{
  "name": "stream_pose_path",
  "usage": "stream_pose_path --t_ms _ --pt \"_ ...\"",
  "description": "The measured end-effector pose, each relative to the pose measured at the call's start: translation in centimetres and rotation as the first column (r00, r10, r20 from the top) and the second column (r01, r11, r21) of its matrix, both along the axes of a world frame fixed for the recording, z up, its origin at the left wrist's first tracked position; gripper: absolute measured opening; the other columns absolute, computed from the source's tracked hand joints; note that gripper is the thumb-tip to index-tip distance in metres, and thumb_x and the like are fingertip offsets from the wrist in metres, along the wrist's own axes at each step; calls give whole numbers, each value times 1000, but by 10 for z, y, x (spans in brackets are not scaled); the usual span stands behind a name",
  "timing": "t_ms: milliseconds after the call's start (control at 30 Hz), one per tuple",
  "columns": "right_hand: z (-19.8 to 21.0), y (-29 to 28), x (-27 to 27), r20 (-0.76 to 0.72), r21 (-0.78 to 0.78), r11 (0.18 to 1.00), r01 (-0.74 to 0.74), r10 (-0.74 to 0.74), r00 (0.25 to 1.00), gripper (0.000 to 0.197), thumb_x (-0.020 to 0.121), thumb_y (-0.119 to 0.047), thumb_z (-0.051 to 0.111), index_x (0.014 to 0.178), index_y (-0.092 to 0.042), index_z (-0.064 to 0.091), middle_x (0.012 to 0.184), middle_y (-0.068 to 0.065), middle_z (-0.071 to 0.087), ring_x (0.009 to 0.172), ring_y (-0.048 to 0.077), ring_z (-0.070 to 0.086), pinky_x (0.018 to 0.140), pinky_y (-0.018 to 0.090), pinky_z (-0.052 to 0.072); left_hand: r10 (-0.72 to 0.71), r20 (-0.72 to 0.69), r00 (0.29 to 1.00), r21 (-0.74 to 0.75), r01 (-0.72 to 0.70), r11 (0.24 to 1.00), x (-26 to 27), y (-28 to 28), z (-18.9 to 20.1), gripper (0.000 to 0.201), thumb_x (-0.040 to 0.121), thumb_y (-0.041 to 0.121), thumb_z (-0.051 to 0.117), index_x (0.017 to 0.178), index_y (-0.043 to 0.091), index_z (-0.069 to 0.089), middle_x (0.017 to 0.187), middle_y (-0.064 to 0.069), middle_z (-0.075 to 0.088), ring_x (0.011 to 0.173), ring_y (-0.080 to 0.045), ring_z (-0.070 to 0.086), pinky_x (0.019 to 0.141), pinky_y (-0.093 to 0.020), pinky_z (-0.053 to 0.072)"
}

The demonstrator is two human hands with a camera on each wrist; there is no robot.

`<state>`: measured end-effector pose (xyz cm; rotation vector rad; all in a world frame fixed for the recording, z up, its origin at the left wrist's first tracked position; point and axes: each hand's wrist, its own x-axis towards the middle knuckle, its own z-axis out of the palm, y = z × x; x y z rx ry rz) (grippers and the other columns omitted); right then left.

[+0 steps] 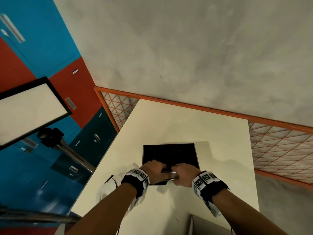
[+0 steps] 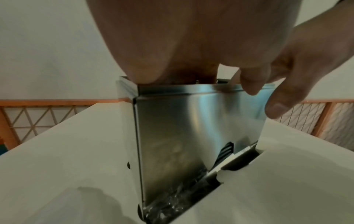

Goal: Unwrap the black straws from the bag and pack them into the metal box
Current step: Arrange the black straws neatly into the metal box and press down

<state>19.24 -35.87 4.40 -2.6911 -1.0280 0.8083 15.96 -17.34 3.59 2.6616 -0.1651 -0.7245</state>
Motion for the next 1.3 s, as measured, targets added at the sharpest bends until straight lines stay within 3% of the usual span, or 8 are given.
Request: stream_pose_path --t_ms 267,567,667,833,1000,1133,1233,1300 --pt "-5 12 7 -39 -130 991 26 -31 999 35 82 -38 63 114 -24 60 107 5 67 96 29 65 80 37 55 -39 53 998 202 27 979 -6 -8 -14 39 88 51 58 119 28 62 114 -5 69 101 -32 67 85 -39 55" --pt "11 -12 18 66 164 979 121 -133 989 28 88 -49 51 95 -26 64 90 -1 67 86 23 64 75 35 53 27 356 934 -68 -3 998 -4 6 -2 41 96 57 43 92 19 60 95 1 61 92 -23 60 77 -38 50" --pt "4 -6 29 209 236 967 91 -142 968 32 95 -34 50 120 -20 62 124 1 58 117 24 53 95 38 45 28 491 871 -58 0 998 5 8 -8 41 96 44 41 118 16 61 120 -2 54 111 -22 50 94 -41 47" --pt "-16 9 28 221 52 990 133 -141 965 53 99 -42 41 149 -25 35 158 -1 27 145 24 23 115 46 26 36 264 964 96 -64 993 12 -5 -19 55 102 39 44 153 23 34 163 -4 24 151 -30 18 121 -51 21" --pt "-24 0 12 170 -7 994 112 -109 979 46 103 -45 27 143 -29 43 145 -5 44 132 21 41 105 43 38 26 223 975 24 -32 999 -1 -1 -20 42 108 33 35 143 19 51 143 -5 54 130 -26 51 106 -36 41" --pt "-11 -21 17 253 213 972 102 -156 955 47 97 -45 34 128 -20 59 129 1 54 118 24 53 98 38 44 60 382 922 -52 -44 998 -12 18 -10 38 104 31 45 134 14 59 135 -4 52 122 -24 50 105 -37 43" --pt "4 -38 29 332 315 877 364 -461 823 32 95 -33 49 119 -14 57 116 6 54 105 29 57 79 38 51 240 513 824 -50 -250 967 -10 38 0 34 99 29 50 129 17 55 119 -5 56 106 -26 56 87 -41 51" --pt "10 -45 36 190 138 794 592 -607 771 34 97 -36 47 122 -14 50 115 9 57 103 32 60 72 36 49 412 359 837 -10 -438 899 -8 46 9 35 100 35 47 129 16 45 112 -8 63 98 -30 63 78 -39 52"
